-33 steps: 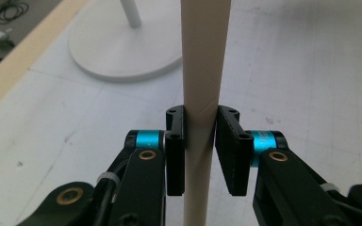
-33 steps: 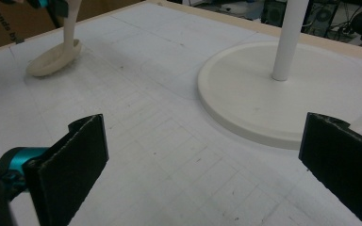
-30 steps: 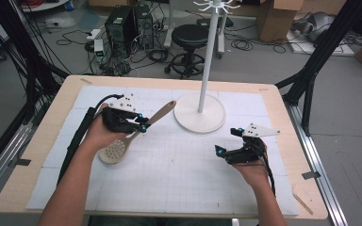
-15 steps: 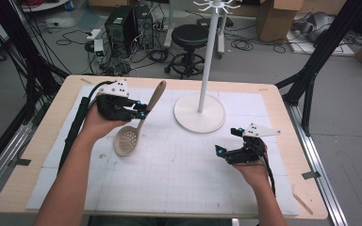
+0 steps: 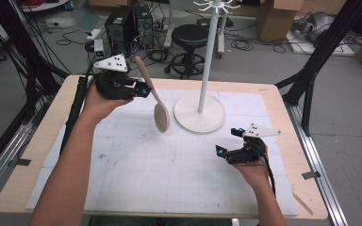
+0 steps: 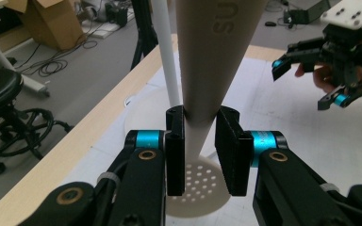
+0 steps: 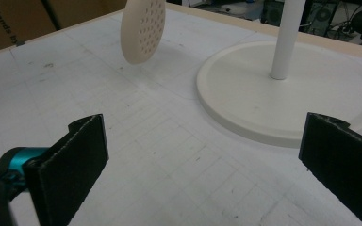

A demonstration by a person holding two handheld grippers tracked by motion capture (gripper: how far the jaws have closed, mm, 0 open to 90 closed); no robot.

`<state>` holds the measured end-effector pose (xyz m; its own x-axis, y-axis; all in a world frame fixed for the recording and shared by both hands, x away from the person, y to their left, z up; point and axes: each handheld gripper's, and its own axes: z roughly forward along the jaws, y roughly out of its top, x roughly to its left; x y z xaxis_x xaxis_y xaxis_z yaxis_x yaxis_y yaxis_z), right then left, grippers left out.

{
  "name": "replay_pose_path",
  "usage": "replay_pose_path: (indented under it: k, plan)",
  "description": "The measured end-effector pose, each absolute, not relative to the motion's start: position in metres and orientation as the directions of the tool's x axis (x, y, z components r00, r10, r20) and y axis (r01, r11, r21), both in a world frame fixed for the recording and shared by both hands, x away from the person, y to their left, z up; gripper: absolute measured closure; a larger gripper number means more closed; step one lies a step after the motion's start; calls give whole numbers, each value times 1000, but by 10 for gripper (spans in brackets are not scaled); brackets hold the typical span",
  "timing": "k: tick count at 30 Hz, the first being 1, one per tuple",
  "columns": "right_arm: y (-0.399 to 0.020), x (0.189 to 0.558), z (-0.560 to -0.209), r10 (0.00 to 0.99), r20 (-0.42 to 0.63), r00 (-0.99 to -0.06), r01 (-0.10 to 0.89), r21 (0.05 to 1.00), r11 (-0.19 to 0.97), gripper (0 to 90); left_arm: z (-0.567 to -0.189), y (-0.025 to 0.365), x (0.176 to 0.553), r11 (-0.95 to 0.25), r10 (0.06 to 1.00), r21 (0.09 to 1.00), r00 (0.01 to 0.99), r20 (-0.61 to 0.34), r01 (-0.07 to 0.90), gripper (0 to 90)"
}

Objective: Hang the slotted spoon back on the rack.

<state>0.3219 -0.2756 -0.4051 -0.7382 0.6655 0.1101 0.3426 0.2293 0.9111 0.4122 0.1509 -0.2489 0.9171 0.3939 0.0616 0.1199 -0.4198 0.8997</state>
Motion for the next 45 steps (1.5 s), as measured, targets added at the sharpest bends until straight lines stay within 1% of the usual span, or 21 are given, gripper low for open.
replay_pose_path:
  k: [8, 11, 16, 23, 28, 42, 45]
  plan:
    - [-277, 322, -405, 665, 112, -738, 340, 913, 225, 7, -239, 140, 420, -433, 388, 893, 919, 64, 121, 744]
    - [-277, 322, -404, 665, 117, -737, 342, 914, 219, 7, -229, 136, 424, -451, 385, 885, 920, 75, 116, 744]
    - [-278, 321, -404, 666, 120, -736, 344, 914, 216, 7, -216, 134, 430, -446, 375, 888, 924, 72, 111, 744]
    - [-279, 321, -404, 667, 123, -735, 344, 915, 210, 7, -205, 129, 439, -459, 371, 882, 925, 82, 106, 744]
    - [-281, 322, -404, 671, 122, -731, 342, 917, 206, 7, -194, 118, 448, -476, 344, 874, 935, 85, 96, 744]
    - [-283, 321, -403, 674, 131, -727, 344, 919, 192, 7, -174, 91, 468, -521, 321, 851, 940, 113, 75, 743]
    - [-283, 321, -403, 675, 131, -726, 345, 919, 193, 7, -170, 82, 476, -543, 328, 835, 938, 113, 89, 743]
